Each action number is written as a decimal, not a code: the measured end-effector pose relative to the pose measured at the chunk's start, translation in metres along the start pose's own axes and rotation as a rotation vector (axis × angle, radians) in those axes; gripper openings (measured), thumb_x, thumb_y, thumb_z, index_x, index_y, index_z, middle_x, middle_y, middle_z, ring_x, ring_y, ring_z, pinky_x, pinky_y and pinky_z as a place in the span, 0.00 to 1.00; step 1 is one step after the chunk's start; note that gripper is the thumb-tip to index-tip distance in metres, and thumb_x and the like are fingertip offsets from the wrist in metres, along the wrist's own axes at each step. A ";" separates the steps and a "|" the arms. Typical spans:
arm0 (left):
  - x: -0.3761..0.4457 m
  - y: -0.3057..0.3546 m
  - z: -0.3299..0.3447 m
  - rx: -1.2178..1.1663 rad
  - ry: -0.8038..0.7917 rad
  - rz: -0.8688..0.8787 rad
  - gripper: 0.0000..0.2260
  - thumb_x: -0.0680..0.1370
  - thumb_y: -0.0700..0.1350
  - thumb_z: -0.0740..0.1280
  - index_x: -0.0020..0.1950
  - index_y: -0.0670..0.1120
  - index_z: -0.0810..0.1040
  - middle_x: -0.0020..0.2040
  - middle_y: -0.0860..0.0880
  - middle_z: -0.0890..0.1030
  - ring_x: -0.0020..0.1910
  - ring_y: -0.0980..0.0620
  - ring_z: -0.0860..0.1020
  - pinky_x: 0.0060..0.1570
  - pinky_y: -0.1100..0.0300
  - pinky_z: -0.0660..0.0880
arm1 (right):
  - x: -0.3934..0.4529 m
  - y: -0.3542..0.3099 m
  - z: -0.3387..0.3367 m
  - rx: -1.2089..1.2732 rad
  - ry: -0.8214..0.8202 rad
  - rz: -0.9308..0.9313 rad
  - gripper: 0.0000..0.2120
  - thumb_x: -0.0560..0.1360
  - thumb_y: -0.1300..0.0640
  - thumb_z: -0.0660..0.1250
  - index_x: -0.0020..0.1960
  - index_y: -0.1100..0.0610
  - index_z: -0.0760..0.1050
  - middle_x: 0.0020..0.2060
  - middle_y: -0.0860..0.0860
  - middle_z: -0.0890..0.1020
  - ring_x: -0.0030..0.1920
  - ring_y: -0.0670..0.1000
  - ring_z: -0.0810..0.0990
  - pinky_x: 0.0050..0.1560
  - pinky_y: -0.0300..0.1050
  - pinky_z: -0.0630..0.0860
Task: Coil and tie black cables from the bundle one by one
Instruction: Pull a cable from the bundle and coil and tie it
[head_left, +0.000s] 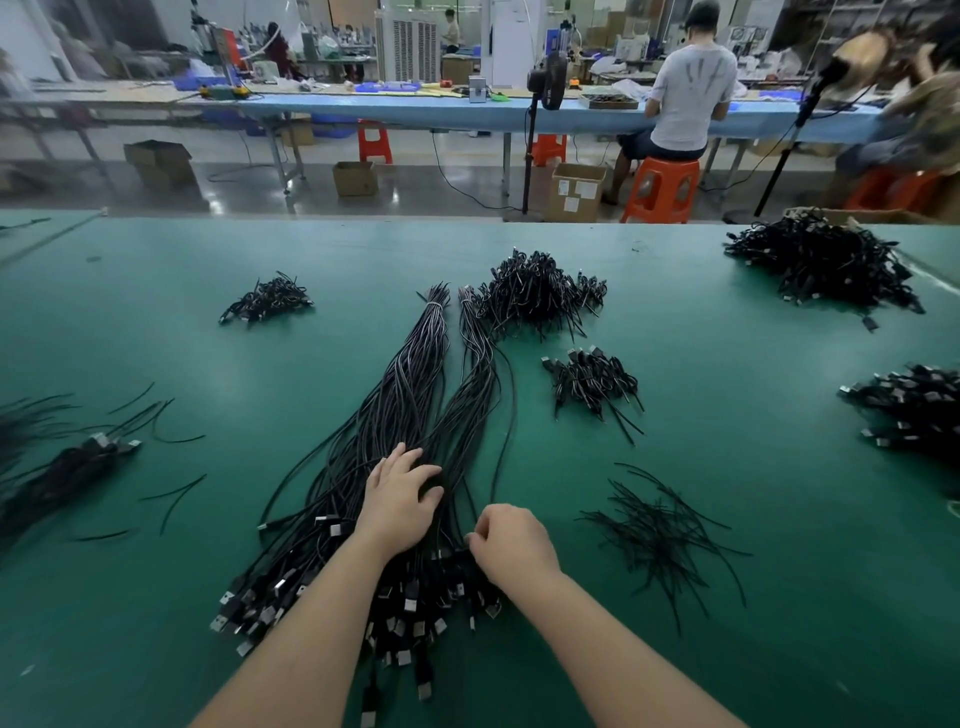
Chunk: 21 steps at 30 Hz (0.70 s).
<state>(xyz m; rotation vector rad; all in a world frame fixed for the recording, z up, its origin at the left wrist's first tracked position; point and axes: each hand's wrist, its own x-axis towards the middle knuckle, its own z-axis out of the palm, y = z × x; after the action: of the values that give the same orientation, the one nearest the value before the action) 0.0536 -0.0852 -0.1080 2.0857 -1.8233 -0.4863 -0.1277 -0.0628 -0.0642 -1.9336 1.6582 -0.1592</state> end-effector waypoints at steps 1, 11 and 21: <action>0.000 0.000 0.000 0.006 0.002 0.001 0.19 0.83 0.55 0.60 0.74 0.55 0.71 0.81 0.53 0.59 0.81 0.54 0.45 0.78 0.52 0.40 | 0.001 0.001 0.000 0.108 0.034 0.026 0.06 0.78 0.52 0.68 0.49 0.53 0.80 0.46 0.49 0.83 0.47 0.50 0.81 0.46 0.44 0.77; -0.006 0.005 -0.004 0.150 -0.050 0.039 0.37 0.73 0.70 0.66 0.77 0.55 0.65 0.82 0.51 0.54 0.81 0.52 0.41 0.78 0.49 0.39 | 0.009 -0.004 -0.019 1.078 0.211 0.257 0.10 0.78 0.64 0.69 0.57 0.56 0.74 0.49 0.55 0.82 0.44 0.53 0.85 0.48 0.49 0.84; -0.002 0.005 -0.003 0.090 -0.074 -0.003 0.29 0.79 0.66 0.59 0.76 0.55 0.67 0.82 0.52 0.54 0.81 0.54 0.41 0.78 0.50 0.39 | -0.017 -0.019 -0.064 1.243 -0.158 0.140 0.10 0.82 0.64 0.62 0.62 0.57 0.68 0.41 0.56 0.86 0.29 0.51 0.82 0.31 0.43 0.79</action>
<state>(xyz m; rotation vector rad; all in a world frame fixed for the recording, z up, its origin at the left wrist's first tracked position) 0.0502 -0.0833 -0.1033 2.1563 -1.9165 -0.4968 -0.1432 -0.0677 0.0027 -0.8454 1.0970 -0.7493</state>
